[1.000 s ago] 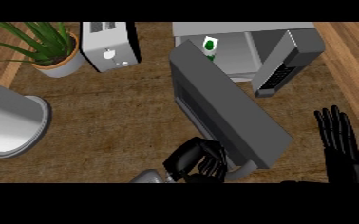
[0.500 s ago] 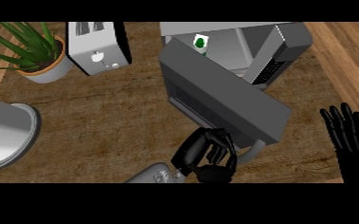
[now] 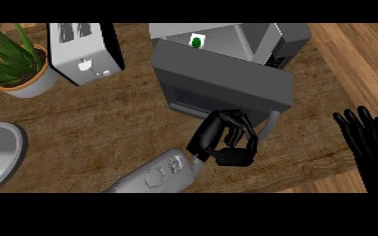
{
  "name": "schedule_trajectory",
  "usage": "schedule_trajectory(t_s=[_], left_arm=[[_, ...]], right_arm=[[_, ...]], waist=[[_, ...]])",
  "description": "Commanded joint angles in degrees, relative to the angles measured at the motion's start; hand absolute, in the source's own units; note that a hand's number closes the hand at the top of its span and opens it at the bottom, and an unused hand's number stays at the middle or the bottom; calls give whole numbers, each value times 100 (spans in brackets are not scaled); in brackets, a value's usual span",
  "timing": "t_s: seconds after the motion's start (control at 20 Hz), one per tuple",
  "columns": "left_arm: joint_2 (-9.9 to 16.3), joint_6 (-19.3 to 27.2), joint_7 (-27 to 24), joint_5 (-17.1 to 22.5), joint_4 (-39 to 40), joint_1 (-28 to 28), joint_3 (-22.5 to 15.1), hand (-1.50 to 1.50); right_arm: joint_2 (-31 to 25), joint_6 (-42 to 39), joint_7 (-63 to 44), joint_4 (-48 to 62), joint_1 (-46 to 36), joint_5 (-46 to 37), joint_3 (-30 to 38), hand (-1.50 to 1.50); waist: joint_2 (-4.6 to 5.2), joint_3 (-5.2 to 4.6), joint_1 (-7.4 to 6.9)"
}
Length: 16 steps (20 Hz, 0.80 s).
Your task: Pick up the milk, place it into the microwave and close the microwave
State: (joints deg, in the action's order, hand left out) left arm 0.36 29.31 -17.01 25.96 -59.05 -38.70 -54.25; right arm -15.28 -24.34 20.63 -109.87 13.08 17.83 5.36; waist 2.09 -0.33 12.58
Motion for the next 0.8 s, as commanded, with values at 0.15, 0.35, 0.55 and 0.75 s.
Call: schedule_trajectory(t_s=[0.15, 0.35, 0.55, 0.75], left_arm=[[-35, 356, 39, 726, 402, -688, 369, 150], [-36, 351, -334, 1251, 393, -815, 847, 150], [-36, 362, -562, 1563, 668, -981, 1021, 150], [-36, 249, -791, 1747, 976, -1244, 1164, 150]], right_arm=[[-111, -110, -298, -342, -105, 461, 18, -150], [-157, -223, -380, -407, -13, 581, -60, -150], [-250, -210, -492, -519, -118, 763, 40, -150], [-313, -276, -549, -585, -148, 922, 56, -150]], waist=[[79, -5, 303], [166, -23, 453], [200, -15, 506], [245, -3, 606]])
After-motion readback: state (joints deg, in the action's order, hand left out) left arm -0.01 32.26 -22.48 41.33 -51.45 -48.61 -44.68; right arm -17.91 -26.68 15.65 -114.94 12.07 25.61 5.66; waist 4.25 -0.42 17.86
